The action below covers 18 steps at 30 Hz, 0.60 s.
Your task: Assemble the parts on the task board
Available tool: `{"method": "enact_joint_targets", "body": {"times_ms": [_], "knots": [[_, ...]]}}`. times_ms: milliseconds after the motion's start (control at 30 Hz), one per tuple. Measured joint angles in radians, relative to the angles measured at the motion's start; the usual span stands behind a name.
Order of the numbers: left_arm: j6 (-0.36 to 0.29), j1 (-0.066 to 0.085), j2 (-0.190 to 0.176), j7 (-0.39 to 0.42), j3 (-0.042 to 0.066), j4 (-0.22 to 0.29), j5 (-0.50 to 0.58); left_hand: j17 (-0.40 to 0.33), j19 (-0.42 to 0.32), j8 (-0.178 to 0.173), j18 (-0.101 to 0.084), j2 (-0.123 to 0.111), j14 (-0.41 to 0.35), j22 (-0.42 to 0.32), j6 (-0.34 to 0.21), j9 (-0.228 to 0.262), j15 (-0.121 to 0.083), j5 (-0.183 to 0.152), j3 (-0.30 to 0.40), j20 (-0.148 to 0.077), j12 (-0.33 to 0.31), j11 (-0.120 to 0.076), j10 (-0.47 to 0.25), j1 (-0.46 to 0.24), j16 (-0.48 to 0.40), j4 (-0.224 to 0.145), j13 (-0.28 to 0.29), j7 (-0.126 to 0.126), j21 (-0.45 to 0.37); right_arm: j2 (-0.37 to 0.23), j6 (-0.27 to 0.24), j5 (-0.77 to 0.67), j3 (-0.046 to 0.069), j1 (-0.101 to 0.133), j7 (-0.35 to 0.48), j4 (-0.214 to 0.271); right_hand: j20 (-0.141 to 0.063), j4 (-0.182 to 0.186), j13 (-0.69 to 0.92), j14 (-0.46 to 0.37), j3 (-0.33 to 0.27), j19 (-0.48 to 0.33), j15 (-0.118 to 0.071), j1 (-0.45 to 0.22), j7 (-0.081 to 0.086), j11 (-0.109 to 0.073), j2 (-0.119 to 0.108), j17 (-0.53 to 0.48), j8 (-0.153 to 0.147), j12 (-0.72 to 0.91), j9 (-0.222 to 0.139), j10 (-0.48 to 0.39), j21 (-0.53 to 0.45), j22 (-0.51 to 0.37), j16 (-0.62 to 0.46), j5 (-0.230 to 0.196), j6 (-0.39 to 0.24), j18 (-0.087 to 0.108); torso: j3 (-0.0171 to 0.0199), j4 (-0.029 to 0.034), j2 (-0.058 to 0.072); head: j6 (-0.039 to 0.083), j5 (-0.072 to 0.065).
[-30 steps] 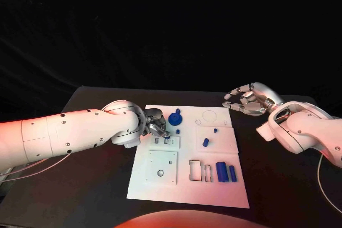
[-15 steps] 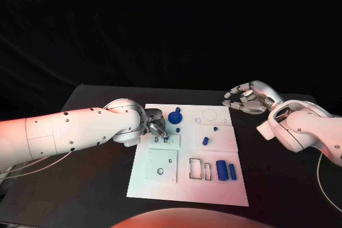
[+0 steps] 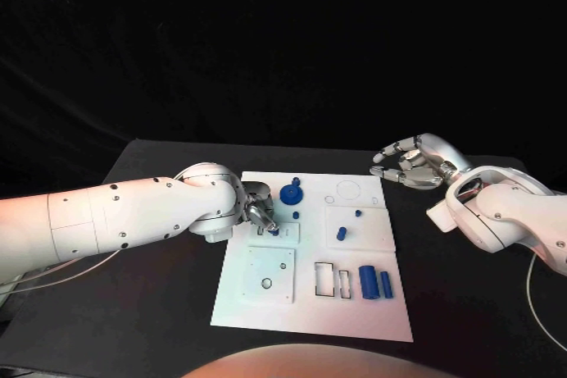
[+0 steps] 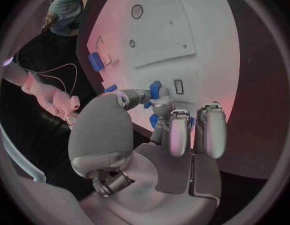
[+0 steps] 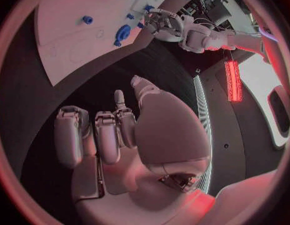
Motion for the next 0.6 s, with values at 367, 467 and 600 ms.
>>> {"method": "enact_joint_targets", "body": {"times_ms": [367,467,600], "knots": [[0.008,0.0,0.007,-0.005,-0.001,-0.006,-0.003,0.0,0.0,0.0,0.0,0.0,0.0,0.0,0.003,0.0,0.0,0.004,0.0,0.0,0.0,-0.003,0.004,0.0,0.003,0.0,-0.003,0.003,0.0,0.0,0.0,-0.009,0.0,-0.002,0.0,0.0,0.0,0.006,0.0,0.0,0.0,0.0,0.0,0.0,0.0,0.0,0.0,0.0,0.0,0.0,0.0,0.0,0.0,0.0,0.0,0.0,0.0,0.0,0.0,-0.0007,0.0,-0.006,0.001],[0.008,0.0,0.007,-0.006,-0.001,-0.006,-0.004,0.0,0.0,0.0,0.0,0.0,0.0,0.0,0.003,0.0,0.0,0.004,0.0,0.0,0.0,-0.003,0.004,0.0,0.003,0.0,-0.003,0.003,0.0,0.0,0.0,-0.011,0.0,-0.002,0.0,0.0,0.0,0.006,0.0,0.0,0.0,0.0,0.0,0.0,0.0,0.0,0.0,0.0,0.0,0.0,0.001,0.0,0.0,0.0,0.0,0.0,0.0,0.0,0.0004,-0.0006,0.0,-0.006,0.0],[0.012,0.0,0.008,-0.007,-0.001,-0.007,-0.005,0.0,0.003,0.0,0.0,-0.001,0.0,0.0,0.004,0.0,0.0,0.015,0.0,-0.003,0.0,-0.003,0.004,-0.001,0.003,0.0,-0.005,0.003,0.0,0.0,0.0,-0.013,0.0,-0.003,0.0,0.0,0.0,0.006,0.0,0.0,0.0,0.0,0.0,0.0,0.0,0.0,0.0,0.0,0.0,0.0,0.001,0.0,0.0,0.0,0.0,0.0,0.0,0.0,0.0003,0.0,0.0,-0.008,0.0]]}}
